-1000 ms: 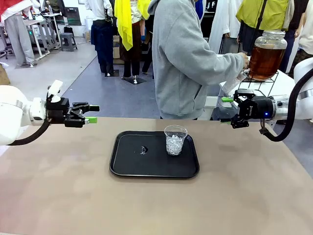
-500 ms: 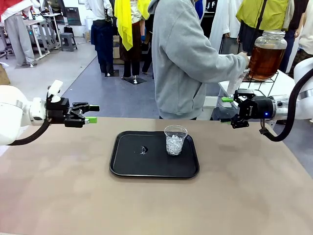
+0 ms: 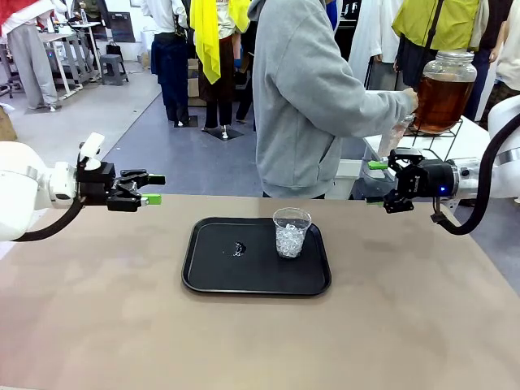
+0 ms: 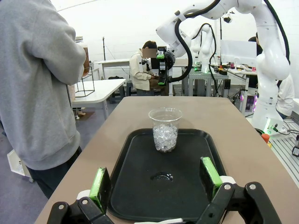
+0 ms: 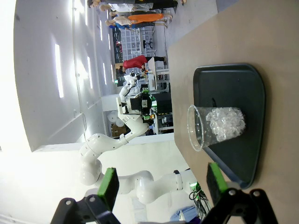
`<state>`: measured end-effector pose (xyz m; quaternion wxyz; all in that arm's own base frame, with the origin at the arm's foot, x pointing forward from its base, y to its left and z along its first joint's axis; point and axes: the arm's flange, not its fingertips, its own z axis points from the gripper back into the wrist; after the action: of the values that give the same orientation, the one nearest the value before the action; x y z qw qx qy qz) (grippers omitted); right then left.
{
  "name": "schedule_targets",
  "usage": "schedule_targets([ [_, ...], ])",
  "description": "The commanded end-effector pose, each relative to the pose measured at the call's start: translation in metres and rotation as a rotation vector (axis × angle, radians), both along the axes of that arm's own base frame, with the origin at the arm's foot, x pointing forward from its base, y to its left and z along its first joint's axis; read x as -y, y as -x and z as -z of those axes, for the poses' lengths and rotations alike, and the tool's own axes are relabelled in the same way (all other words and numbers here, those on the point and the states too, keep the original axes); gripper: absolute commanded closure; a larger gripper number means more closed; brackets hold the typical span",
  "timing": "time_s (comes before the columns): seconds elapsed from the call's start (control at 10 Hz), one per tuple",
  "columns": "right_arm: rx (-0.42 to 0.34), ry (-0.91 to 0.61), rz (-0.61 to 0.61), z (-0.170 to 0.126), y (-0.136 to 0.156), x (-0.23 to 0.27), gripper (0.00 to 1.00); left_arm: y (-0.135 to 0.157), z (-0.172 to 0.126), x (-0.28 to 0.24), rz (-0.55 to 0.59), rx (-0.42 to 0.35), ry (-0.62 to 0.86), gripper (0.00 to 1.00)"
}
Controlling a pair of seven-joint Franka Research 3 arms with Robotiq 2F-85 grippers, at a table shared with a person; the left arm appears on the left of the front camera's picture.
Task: Pour the drink into the iced cup.
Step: Pick up the iced cup indicated by the human and present it to them.
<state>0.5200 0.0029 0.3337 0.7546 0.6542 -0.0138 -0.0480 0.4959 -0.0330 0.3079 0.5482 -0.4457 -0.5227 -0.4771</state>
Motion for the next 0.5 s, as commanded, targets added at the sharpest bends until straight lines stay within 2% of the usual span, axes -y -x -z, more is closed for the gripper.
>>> schedule_targets([
  [0.0,0.003,-0.001,0.001,-0.0013,-0.0005,0.0001,0.00,-0.0010,-0.0018,0.0019,-0.008,0.003,0.005,0.00],
  [0.4,0.003,-0.001,0.001,-0.0013,-0.0005,0.0001,0.00,-0.0010,-0.0018,0.0019,-0.008,0.003,0.005,0.00],
])
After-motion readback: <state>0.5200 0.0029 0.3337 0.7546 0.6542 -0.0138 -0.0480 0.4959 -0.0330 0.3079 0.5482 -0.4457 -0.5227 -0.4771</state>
